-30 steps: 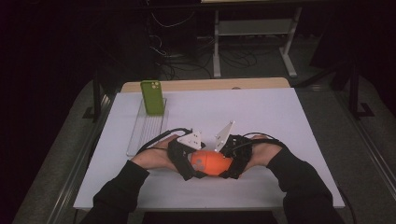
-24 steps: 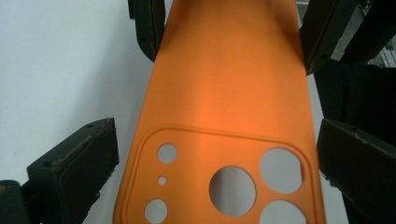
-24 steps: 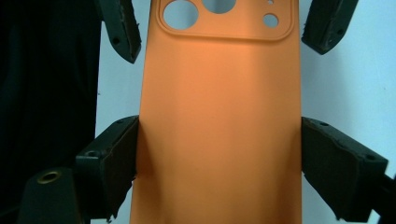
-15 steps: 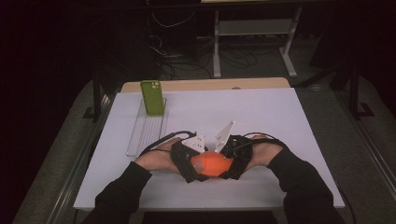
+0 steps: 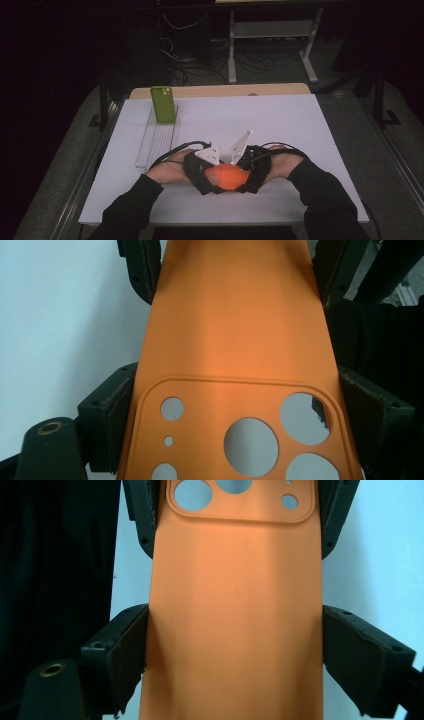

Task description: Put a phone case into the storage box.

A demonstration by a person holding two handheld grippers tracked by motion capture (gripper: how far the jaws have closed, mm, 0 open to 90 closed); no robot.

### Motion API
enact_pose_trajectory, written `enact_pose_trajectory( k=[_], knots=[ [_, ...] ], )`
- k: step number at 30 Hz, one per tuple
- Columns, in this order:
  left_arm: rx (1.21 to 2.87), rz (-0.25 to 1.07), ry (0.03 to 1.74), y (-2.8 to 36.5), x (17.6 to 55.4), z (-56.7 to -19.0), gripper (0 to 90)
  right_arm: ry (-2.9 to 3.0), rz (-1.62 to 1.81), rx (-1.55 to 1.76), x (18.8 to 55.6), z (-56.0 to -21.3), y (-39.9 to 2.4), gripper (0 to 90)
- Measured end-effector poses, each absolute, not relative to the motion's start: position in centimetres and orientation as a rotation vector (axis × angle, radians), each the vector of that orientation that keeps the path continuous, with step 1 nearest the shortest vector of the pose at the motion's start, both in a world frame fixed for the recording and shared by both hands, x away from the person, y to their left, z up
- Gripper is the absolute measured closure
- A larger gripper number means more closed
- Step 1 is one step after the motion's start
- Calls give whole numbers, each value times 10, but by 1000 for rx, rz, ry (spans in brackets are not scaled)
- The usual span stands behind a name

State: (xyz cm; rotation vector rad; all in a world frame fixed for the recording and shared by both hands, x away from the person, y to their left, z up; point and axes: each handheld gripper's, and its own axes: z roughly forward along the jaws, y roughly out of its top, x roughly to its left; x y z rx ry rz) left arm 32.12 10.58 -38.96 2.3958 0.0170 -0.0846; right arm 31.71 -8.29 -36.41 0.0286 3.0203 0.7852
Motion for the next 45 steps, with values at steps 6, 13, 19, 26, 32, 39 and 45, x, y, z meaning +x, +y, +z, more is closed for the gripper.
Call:
enact_pose_trajectory(
  k=[6, 13, 19, 26, 32, 39, 45],
  knots=[
    [2413, -87, 14, 107, 321, -389, 154, 3013, 804, 33, 315, -365, -84, 124],
    [2390, -91, 102, 114, 325, -392, 153, 2953, 876, 150, 319, -358, -96, 17],
    [2390, -51, 195, 121, 330, -391, 152, 2887, 954, 314, 326, -359, -112, 4],
    [2407, 1, 336, 122, 333, -393, 151, 2769, 1053, 561, 324, -357, -131, 0],
    [2385, 43, 442, 122, 336, -391, 151, 2646, 1138, 779, 320, -366, -147, 0],
    [2394, 138, 554, 125, 341, -391, 151, 2543, 1152, 913, 313, -387, -154, 0],
    [2336, 150, 639, 128, 343, -389, 151, 2419, 1185, 1012, 304, -396, -164, 0]
  ],
)
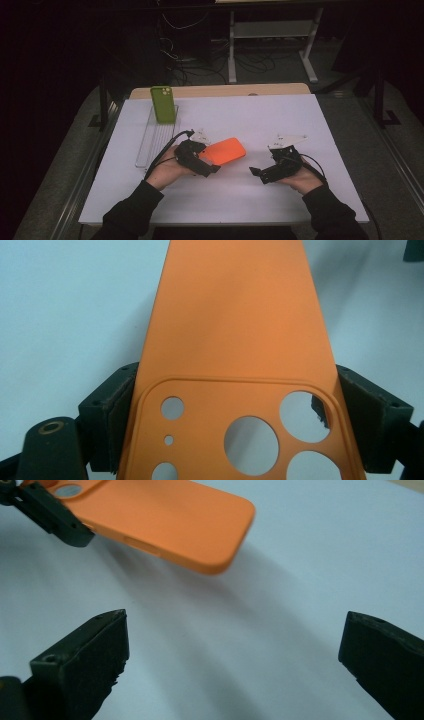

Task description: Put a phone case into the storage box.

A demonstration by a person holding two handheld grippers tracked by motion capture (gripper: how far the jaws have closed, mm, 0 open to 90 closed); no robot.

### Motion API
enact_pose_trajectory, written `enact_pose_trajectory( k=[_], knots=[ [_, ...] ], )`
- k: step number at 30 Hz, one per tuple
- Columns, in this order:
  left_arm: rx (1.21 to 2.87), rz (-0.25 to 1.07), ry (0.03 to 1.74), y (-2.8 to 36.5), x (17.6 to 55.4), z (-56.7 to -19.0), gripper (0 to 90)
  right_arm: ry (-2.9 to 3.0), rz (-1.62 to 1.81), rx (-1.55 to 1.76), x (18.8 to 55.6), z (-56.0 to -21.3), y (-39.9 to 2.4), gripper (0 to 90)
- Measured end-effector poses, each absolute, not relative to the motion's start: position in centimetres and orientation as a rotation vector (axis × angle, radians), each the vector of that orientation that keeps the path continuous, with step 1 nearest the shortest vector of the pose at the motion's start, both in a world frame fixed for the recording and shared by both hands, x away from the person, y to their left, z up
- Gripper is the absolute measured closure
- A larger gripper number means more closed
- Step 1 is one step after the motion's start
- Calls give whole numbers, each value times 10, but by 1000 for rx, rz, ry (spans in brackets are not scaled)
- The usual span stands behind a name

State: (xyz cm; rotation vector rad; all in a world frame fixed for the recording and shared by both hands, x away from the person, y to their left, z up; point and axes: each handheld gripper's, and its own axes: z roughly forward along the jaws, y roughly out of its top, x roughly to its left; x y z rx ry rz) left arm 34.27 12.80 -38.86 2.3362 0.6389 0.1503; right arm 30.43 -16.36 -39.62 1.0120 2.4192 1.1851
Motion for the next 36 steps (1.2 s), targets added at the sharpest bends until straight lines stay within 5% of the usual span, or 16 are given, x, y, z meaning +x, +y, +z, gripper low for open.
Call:
enact_pose_trajectory(
  k=[36],
  knots=[
    [2320, 146, 644, 132, 345, -384, 151, 2317, 961, 718, 286, -413, -137, 0]
  ],
)
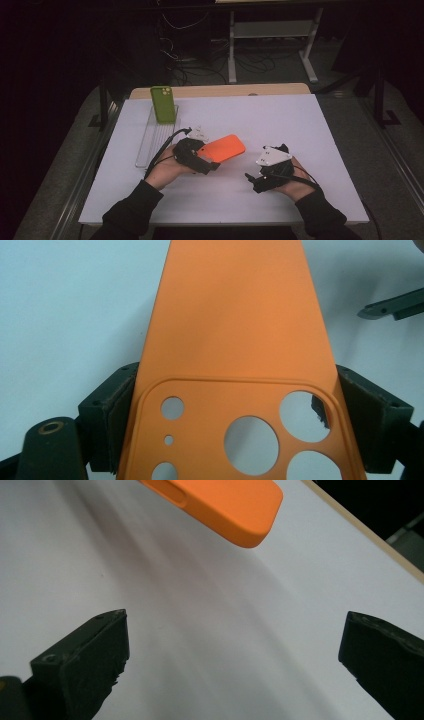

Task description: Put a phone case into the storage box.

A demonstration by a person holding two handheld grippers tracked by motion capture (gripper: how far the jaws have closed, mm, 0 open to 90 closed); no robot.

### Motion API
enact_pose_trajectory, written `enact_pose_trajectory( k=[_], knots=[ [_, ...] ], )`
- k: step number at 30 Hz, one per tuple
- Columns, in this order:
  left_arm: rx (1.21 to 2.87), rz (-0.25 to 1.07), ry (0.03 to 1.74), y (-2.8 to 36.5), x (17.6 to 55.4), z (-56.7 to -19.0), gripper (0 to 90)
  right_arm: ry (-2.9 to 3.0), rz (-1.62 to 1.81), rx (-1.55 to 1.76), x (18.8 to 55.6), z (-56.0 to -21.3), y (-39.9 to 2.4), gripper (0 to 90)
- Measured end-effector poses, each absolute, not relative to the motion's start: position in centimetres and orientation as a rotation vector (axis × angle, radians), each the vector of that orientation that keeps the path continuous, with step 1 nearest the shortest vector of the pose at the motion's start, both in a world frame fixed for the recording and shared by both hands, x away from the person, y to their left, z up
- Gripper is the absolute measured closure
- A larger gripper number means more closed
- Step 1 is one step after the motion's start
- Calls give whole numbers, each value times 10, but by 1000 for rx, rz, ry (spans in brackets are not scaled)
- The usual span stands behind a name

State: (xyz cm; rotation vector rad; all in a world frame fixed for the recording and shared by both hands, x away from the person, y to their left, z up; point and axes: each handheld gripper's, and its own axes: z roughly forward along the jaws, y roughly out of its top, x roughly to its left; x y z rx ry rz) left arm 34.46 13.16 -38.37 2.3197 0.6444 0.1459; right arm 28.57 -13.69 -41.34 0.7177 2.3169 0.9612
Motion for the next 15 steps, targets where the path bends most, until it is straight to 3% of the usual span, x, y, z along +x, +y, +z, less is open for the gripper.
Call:
enact_pose_trajectory(
  k=[15],
  knots=[
    [2327, 158, 629, 132, 345, -384, 151, 2214, 791, 512, 280, -417, -132, 0]
  ],
)
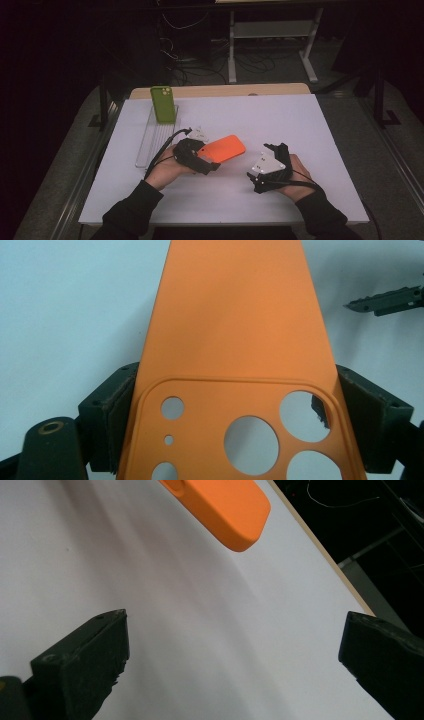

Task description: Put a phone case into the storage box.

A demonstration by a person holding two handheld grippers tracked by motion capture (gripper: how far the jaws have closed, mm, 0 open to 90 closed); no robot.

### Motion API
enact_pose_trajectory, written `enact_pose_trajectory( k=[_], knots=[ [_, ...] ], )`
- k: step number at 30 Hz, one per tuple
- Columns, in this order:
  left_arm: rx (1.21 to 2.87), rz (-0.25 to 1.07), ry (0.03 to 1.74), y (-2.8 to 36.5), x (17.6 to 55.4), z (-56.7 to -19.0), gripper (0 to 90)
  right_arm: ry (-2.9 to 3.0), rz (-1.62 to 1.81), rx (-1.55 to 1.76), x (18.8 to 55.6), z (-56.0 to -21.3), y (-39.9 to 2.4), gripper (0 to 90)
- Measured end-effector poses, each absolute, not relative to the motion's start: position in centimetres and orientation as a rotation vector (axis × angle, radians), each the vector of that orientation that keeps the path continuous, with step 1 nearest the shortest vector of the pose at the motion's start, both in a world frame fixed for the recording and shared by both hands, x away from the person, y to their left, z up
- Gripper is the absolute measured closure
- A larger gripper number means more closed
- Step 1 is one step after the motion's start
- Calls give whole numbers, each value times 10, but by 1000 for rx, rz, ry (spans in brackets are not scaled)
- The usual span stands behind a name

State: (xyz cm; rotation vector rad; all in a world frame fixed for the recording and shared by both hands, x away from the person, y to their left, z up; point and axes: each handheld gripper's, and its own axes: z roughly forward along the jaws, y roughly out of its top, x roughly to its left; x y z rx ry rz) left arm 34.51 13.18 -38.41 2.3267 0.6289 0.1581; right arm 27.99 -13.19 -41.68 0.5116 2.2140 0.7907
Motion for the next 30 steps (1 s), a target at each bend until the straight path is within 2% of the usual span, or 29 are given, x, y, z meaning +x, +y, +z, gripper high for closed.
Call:
enact_pose_trajectory(
  k=[13, 30],
  knots=[
    [2276, 133, 672, 129, 341, -385, 151, 2129, 678, 345, 270, -420, -121, 0],
    [2303, 131, 648, 131, 342, -384, 151, 2007, 476, 93, 265, -424, -112, 0]
  ],
)
